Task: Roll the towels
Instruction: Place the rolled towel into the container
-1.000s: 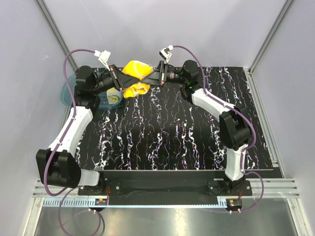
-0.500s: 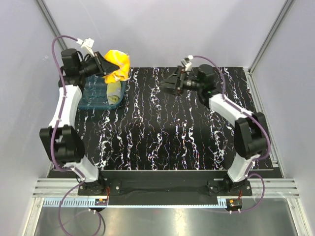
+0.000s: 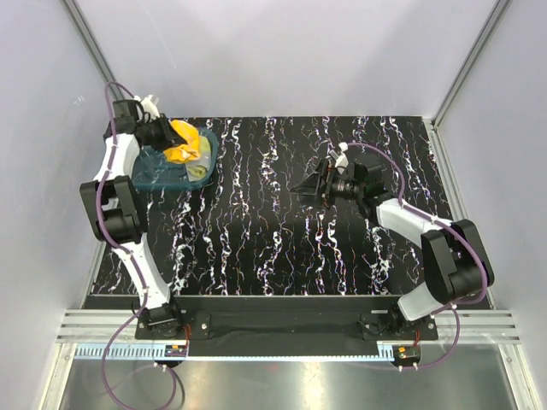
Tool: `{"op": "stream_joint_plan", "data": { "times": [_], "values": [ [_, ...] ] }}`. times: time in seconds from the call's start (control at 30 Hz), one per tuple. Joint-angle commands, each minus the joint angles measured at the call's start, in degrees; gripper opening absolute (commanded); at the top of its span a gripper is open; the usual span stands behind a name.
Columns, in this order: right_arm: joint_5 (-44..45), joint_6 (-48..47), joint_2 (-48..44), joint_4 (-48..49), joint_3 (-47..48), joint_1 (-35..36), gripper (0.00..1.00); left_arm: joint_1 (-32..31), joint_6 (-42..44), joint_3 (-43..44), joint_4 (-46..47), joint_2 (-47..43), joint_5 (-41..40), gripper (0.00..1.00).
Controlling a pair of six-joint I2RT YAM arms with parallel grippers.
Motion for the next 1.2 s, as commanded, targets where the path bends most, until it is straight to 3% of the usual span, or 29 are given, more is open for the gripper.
{"op": "stream_joint_plan", "data": {
  "times": [0.0, 0.27, 0.6, 0.77, 0.83, 1.07, 1.13, 1.17],
  "values": [
    [-1.08, -0.66, -3.56, 4.51, -1.53, 0.13, 0.91, 4.20, 3.07, 6.21, -1.39, 1.48, -2.24, 0.00],
    [-2.57, -0.92, -2.16, 7.40, -4.34, 0.14, 0.91, 8.16, 9.64, 10.61, -4.64, 8.51, 0.15, 0.00],
    [-5.56, 3.46, 4.25, 16.79, -5.13, 0.14, 0.91, 6.14, 13.35, 10.44, -5.09, 15.19, 9.18, 0.00],
    [-6.09, 4.53, 5.40, 19.09, -5.57, 0.14, 0.91, 6.23, 13.09, 11.93, -5.35, 17.57, 8.23, 0.01],
    [-6.09, 4.35, 5.58, 19.09, -5.66, 0.14, 0.91, 6.14, 13.70, 12.98, -6.66, 18.62, 6.21, 0.12],
    [-6.35, 4.53, 5.40, 19.01, -5.57, 0.14, 0.91, 6.84, 13.09, 13.34, -6.50, 18.89, 0.24, 0.88],
    [-6.26, 4.53, 5.14, 18.83, -5.57, 0.22, 0.91, 7.28, 12.39, 13.51, -6.23, 18.10, 0.32, 0.99],
    [-6.26, 4.53, 5.05, 18.83, -5.57, 0.14, 0.91, 7.63, 12.39, 13.34, -6.14, 17.66, -0.47, 0.99]
  ]
}}
